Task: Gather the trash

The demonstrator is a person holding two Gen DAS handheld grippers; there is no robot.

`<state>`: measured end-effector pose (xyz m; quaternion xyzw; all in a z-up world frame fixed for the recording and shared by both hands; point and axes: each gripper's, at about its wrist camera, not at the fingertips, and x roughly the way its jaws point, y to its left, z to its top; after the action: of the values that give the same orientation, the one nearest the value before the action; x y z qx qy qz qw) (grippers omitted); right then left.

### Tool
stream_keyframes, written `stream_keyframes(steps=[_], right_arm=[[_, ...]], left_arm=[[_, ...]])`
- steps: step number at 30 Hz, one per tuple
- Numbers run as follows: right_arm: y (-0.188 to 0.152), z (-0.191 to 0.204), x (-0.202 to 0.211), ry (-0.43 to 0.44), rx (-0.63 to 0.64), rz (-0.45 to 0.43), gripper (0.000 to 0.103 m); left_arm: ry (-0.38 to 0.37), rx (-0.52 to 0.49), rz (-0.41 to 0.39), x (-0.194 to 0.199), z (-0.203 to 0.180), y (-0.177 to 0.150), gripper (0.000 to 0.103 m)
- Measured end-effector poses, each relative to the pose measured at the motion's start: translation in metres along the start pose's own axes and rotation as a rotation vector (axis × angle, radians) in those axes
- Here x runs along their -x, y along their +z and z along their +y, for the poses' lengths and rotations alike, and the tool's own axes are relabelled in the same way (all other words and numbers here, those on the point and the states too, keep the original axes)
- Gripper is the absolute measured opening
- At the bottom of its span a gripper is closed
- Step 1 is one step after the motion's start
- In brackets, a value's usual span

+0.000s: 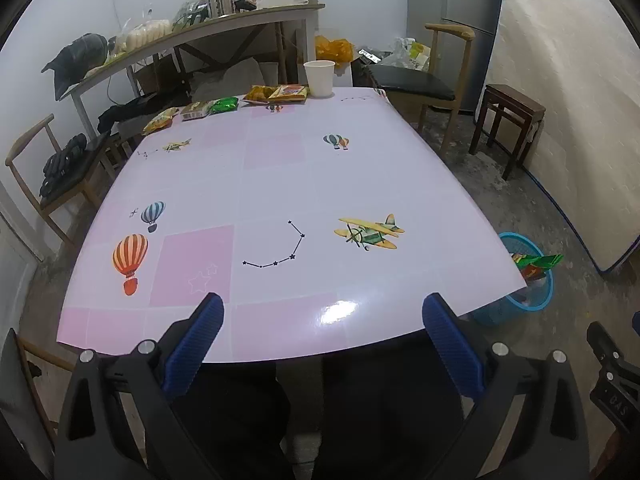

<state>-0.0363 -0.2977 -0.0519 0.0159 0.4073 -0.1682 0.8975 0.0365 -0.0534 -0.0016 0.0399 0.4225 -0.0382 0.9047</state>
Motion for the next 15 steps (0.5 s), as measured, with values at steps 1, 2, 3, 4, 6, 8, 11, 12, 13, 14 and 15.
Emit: stream_keyframes(steps=[1, 2, 3, 4, 6, 8, 11, 12, 13, 14, 15], right_arm=[[-0.001, 0.0, 0.001, 0.0, 0.0, -0.001, 0.095], [0.0, 0.0, 0.001, 0.002, 0.002, -0.001, 0.095], [-0.001, 0.0, 0.002, 0.003, 0.002, -0.002, 0.095], [0.0, 0.0, 0.002, 0.002, 0.003, -0.003, 0.095], [0.0, -0.002, 0.003, 0.001, 0.003, -0.005, 0.095], [0.001, -0.004, 0.003, 0.001, 0.0, -0.01, 0.095], [0.004, -0.007, 0.004, 0.0, -0.008, -0.017, 0.095], [0.005, -0.008, 0.005, -0.001, -0.011, -0.021, 0.095], [0.005, -0.008, 0.006, -0.002, -0.013, -0.023, 0.095], [0.006, -0.008, 0.007, -0.003, -0.016, -0.028, 0.095], [0.006, -0.009, 0.008, -0.004, -0.018, -0.029, 0.095]], left_arm=[[0.0, 0.002, -0.001, 0.0, 0.0, 0.0, 0.097], [0.0, 0.002, -0.001, 0.0, -0.001, 0.001, 0.097], [-0.001, 0.001, 0.0, -0.001, -0.001, 0.001, 0.097], [-0.001, 0.0, 0.0, 0.0, -0.001, 0.001, 0.097], [-0.003, -0.005, -0.001, -0.001, -0.003, 0.002, 0.097], [-0.004, -0.01, -0.002, -0.001, -0.006, 0.002, 0.097], [-0.007, -0.012, -0.01, 0.0, -0.008, 0.005, 0.097], [-0.007, -0.012, -0.015, 0.001, -0.009, 0.006, 0.097], [-0.007, -0.012, -0.018, 0.001, -0.01, 0.006, 0.097], [-0.008, -0.013, -0.021, 0.001, -0.01, 0.007, 0.097], [-0.007, -0.012, -0.021, 0.002, -0.011, 0.008, 0.097]])
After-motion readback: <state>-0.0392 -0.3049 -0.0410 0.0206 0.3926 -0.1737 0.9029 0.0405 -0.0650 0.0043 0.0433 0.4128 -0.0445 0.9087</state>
